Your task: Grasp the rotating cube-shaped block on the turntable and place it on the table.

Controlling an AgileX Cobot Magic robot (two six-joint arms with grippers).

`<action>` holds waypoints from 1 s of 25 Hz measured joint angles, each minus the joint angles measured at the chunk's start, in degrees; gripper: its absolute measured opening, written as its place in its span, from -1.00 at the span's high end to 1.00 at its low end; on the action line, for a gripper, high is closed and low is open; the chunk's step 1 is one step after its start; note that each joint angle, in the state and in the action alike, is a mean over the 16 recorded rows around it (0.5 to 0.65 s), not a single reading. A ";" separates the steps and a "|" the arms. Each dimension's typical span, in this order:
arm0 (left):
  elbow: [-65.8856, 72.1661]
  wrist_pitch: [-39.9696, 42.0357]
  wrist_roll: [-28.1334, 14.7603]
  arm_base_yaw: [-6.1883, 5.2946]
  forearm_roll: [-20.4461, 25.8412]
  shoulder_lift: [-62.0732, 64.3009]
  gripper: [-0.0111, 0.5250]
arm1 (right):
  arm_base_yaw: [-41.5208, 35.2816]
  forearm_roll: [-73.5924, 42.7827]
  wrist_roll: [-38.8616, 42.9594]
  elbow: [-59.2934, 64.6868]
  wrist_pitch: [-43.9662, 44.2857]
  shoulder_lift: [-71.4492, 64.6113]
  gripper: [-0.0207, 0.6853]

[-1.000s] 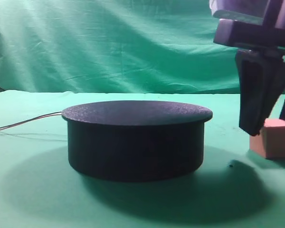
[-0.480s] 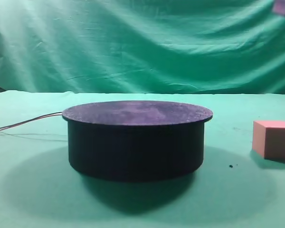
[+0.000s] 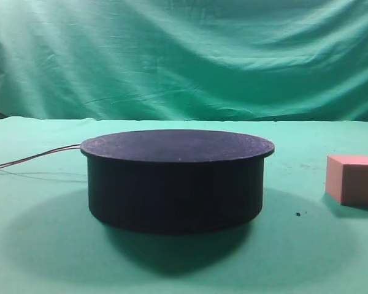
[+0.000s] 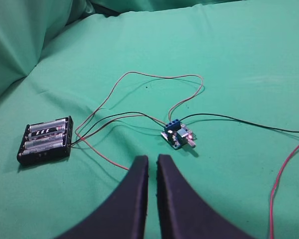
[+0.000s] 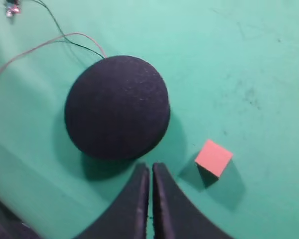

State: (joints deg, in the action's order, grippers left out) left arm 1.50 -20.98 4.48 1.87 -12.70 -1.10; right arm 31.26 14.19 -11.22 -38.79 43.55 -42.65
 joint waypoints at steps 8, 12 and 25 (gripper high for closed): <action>0.00 0.00 0.00 0.00 0.00 0.00 0.96 | -9.50 -2.59 -2.93 10.10 -7.15 13.28 0.94; 0.00 0.00 0.00 0.00 0.00 0.00 0.96 | -15.77 -2.99 -3.32 18.11 -12.67 22.43 0.94; 0.00 0.00 0.00 0.00 0.00 0.00 0.96 | -24.40 -4.08 -3.79 38.34 -23.34 42.10 0.94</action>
State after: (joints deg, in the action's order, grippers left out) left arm 1.50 -20.98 4.48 1.87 -12.70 -1.10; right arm 6.86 10.11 -15.01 -0.45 20.20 -0.55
